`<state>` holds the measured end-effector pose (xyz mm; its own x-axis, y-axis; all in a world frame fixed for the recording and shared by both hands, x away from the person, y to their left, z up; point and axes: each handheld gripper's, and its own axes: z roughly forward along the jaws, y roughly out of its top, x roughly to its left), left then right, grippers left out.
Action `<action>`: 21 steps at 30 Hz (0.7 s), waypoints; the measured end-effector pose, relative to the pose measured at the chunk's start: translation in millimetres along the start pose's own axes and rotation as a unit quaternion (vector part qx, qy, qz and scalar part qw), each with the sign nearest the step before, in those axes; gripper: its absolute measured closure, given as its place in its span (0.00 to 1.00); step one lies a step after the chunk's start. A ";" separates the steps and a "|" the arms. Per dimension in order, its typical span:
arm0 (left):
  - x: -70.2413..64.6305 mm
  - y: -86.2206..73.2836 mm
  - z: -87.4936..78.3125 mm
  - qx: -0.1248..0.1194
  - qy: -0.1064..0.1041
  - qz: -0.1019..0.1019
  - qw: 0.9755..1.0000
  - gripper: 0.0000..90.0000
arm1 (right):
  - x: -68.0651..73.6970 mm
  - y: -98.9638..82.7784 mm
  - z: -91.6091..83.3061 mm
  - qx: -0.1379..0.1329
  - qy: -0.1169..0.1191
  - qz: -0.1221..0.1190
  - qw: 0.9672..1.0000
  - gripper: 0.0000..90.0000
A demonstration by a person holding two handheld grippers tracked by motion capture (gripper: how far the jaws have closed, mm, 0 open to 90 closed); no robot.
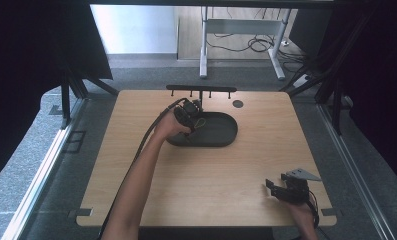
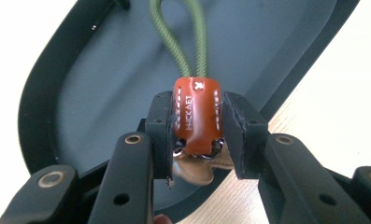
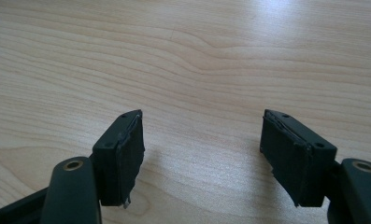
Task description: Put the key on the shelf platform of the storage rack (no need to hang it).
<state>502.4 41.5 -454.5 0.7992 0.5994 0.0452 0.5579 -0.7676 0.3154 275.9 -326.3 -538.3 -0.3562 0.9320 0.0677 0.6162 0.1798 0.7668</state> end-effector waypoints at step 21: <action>-4.9 -17.0 -26.9 -0.041 0.001 -0.003 0.999 0.47 | 0.4 3.4 4.1 -0.004 0.006 -0.001 1.000 0.35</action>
<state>483.0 57.7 -434.6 0.7958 0.6040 0.0445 0.5420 -0.7431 0.3925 280.7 -324.0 -538.3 -0.3659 0.9278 0.0733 0.6102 0.1797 0.7716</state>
